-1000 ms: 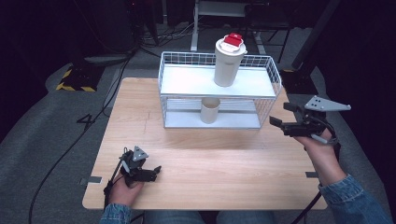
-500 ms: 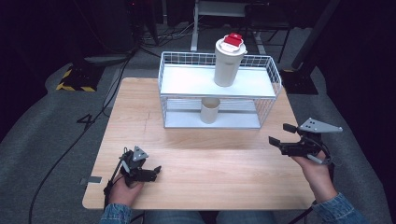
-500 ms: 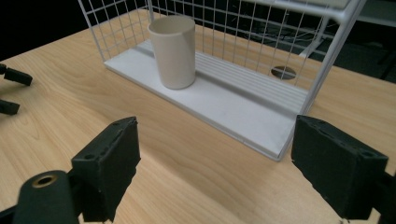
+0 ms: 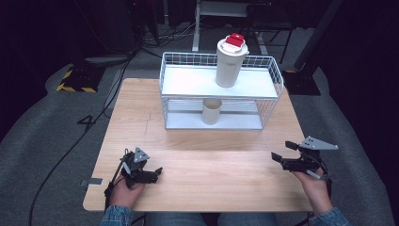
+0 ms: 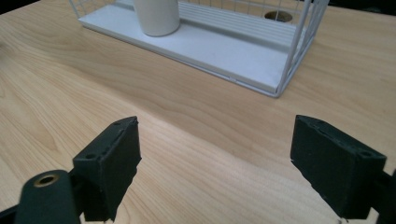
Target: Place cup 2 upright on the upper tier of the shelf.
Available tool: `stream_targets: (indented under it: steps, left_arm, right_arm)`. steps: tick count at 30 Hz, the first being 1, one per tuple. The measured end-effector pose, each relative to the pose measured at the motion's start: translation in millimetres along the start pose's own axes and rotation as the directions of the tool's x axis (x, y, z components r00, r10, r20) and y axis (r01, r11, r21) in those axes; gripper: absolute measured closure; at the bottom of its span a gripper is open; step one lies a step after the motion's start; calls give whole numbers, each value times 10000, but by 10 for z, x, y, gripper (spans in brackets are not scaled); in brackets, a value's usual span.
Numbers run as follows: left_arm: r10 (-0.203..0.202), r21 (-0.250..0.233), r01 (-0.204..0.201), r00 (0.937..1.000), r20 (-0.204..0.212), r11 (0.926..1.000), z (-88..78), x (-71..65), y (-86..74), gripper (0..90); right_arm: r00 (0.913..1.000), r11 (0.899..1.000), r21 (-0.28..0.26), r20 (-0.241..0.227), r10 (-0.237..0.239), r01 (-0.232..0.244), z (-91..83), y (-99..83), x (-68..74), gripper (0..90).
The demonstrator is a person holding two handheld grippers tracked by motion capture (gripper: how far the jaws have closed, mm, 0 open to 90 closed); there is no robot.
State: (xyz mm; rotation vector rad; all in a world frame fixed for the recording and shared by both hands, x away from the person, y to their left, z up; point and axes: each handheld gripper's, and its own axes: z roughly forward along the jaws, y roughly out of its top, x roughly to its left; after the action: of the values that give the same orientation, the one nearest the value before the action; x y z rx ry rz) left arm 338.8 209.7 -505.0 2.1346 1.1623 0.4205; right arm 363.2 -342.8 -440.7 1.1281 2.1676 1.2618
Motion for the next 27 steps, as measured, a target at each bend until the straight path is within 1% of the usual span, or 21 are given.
stream_targets:
  steps: [4,5,6,10,12,14,16,19,21,23,25,27]
  left_arm:
    - [5,3,-5,10000,1,10000,0,0,0,103]
    - [4,2,-4,10000,2,10000,0,0,0,103]
    - [4,2,-4,10000,2,10000,0,0,0,103]
    - [2,1,-2,10000,-2,10000,0,0,0,103]
    - [16,5,-16,10000,1,10000,-1,1,0,103]
    - [2,-1,-2,10000,0,10000,0,0,0,103]
    - [11,5,-11,10000,0,10000,-1,0,0,103]
    - [14,3,-14,10000,0,10000,0,1,0,103]
    - [16,5,-16,10000,-1,10000,-1,1,0,103]
    - [15,4,-15,10000,-1,10000,0,1,0,103]
    - [3,1,-3,10000,0,10000,0,0,0,103]
    - [5,2,-5,10000,1,10000,0,0,0,103]
  right_arm:
    - [9997,9999,121,250,39,-42,66,-170,-11,165]
    - [9992,9997,209,364,137,-145,89,-216,-8,164]
    - [9990,9996,260,434,63,-74,111,-252,-16,162]
    - [9972,9987,509,746,14,-52,170,-361,-26,159]
    - [9967,9985,544,812,1,-45,198,-405,-32,158]
    - [9959,9972,744,891,-131,64,241,-444,-42,157]
    - [9955,9957,922,932,-170,83,278,-472,-52,157]
    - [9952,9941,1085,978,-32,-75,323,-505,-70,156]
    - [9947,9907,1349,1031,22,-162,348,-508,-78,155]
    - [9934,9881,1531,1144,-36,-141,363,-505,-75,155]
    - [9932,9811,1934,1157,-136,-91,395,-502,-74,143]
    - [9938,9811,1931,1110,-104,-113,402,-499,-77,141]
